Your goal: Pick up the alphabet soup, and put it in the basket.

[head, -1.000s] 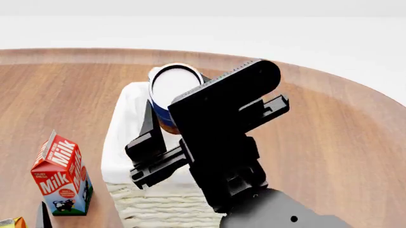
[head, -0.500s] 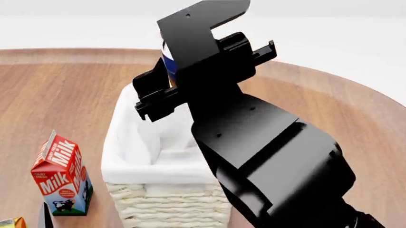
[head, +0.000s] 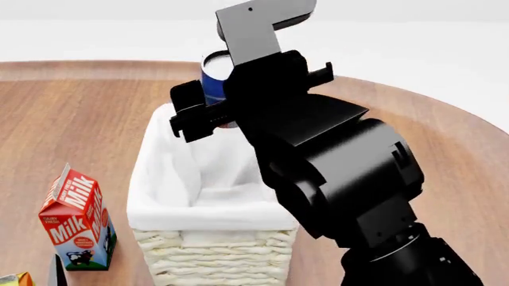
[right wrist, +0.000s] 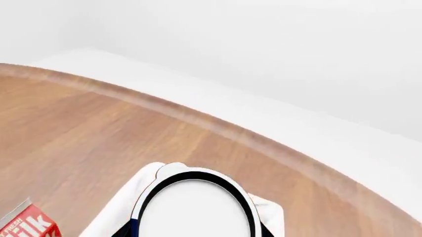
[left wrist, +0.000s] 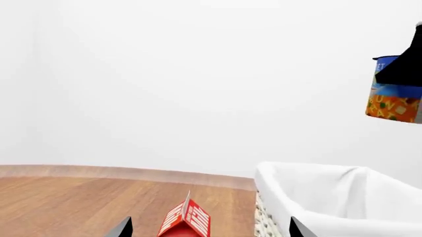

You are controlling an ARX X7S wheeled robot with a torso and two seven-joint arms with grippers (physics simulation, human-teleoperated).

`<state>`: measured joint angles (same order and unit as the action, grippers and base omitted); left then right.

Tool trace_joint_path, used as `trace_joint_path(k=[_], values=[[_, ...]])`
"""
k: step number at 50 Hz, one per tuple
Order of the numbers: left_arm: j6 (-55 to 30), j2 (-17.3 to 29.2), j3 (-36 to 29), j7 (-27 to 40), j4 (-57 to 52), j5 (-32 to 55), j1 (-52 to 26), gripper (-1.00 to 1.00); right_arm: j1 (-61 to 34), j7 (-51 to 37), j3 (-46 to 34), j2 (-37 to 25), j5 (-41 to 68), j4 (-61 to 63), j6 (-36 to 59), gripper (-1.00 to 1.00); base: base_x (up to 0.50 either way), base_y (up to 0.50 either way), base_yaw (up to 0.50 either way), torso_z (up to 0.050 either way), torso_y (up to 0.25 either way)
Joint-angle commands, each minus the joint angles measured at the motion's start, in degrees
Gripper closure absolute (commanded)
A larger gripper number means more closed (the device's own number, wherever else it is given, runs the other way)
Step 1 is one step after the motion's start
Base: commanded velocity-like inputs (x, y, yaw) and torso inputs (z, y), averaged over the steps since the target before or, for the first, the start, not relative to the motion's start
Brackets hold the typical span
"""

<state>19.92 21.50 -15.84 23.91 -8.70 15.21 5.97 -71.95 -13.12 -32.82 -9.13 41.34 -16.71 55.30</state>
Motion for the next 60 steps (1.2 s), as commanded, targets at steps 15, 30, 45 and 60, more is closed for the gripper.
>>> trace_joint_path(k=[15,30,45,60], values=[[0.03,0.14,-0.42,0.16,0.06,-0.15,-0.17,-1.0,-1.52,4.04,-1.25,2.91,-0.05,-6.52,-1.88,1.0,0.0,0.0,0.0,0.0,0.001],[-1.44,0.24,-1.05,0.87,-0.32,-1.38,-0.32,-1.0,-1.63,3.88,-2.87,3.17,0.33,-6.81,-2.17,1.0,0.0,0.0,0.0,0.001,0.001],[-0.61,0.37,-1.11,1.33,-0.52,-2.2,0.09,-1.0,-1.82,3.36,-3.64,2.99,1.31,-6.45,-1.95,1.0,0.0,0.0,0.0,0.0,-0.111],[-0.21,0.42,-1.27,1.31,-0.23,-2.19,-0.14,-1.0,-2.01,3.44,-4.65,2.87,1.84,-6.8,-2.49,1.0,0.0,0.0,0.0,0.0,-0.1]])
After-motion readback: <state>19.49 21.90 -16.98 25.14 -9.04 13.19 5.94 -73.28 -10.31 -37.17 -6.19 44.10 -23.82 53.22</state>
